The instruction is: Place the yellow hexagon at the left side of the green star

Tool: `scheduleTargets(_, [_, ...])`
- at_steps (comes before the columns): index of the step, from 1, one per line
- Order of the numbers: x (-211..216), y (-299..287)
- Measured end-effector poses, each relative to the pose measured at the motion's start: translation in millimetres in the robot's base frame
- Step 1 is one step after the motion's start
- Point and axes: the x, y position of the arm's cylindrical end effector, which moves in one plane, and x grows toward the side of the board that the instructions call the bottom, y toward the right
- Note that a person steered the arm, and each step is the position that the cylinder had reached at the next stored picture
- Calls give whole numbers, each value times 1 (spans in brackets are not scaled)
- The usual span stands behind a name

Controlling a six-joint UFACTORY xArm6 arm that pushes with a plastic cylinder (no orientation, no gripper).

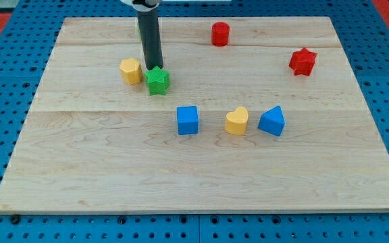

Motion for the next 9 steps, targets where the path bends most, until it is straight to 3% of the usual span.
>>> scheduleTargets(2, [-12,-48])
scheduleTargets(4, [30,-92])
scheduleTargets(6, [-29,-108])
scheduleTargets(9, [-39,-186])
